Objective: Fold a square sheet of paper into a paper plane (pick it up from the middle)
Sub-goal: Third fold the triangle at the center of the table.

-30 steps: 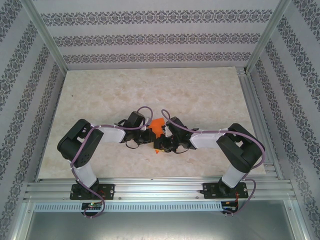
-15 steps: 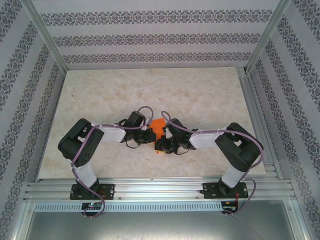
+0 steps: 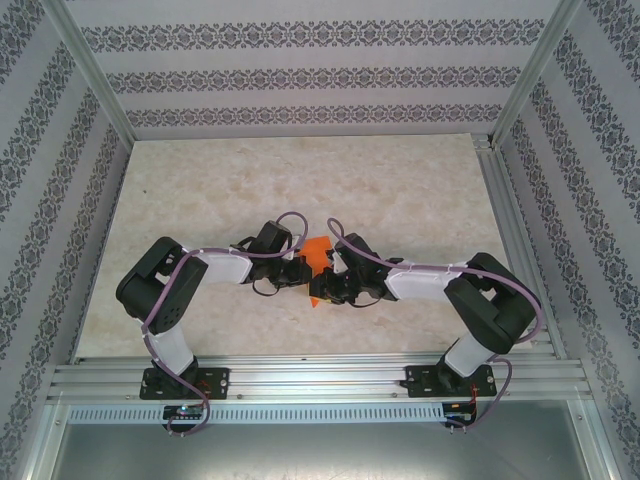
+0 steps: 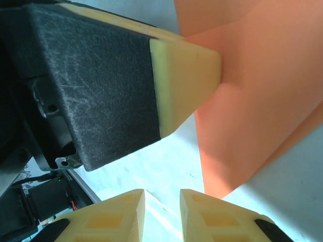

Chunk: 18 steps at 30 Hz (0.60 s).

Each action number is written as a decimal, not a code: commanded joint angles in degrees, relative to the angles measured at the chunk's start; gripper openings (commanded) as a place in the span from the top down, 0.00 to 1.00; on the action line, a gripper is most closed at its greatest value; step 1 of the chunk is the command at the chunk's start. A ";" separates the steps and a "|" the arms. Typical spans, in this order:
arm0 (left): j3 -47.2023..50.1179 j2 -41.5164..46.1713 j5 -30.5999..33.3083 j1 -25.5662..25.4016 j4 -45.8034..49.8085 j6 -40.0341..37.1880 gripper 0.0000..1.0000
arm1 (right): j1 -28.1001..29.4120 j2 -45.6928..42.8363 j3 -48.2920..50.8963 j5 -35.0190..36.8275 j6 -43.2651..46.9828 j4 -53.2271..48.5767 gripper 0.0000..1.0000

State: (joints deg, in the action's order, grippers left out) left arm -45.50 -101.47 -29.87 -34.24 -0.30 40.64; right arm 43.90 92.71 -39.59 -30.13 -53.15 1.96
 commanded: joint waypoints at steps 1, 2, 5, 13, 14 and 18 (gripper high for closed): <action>-0.73 -0.72 2.63 -0.30 3.25 -1.91 0.92 | 0.84 1.67 1.07 -1.32 -2.03 4.66 0.75; -0.81 -0.86 2.55 -0.32 3.16 -1.96 0.93 | 0.83 1.97 1.31 -1.71 -2.53 5.71 0.75; -1.00 -1.18 2.58 -0.35 3.44 -1.98 0.94 | 1.16 3.15 1.54 -2.74 -3.86 7.87 0.75; -1.20 -1.62 2.60 -0.33 3.90 -2.24 0.94 | 2.68 6.37 1.97 -1.09 -4.54 8.22 0.76; -1.14 -1.62 2.59 -0.30 3.76 -2.32 0.94 | 2.60 7.12 2.02 -0.47 -4.49 7.44 0.76; -1.13 -1.87 2.36 -0.37 3.70 -2.19 0.94 | 2.68 8.59 2.15 0.20 -4.24 7.51 0.76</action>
State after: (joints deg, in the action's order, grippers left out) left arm -46.24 -101.62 -29.63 -34.24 0.97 39.97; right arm 46.02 98.96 -38.50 -31.77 -57.21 9.43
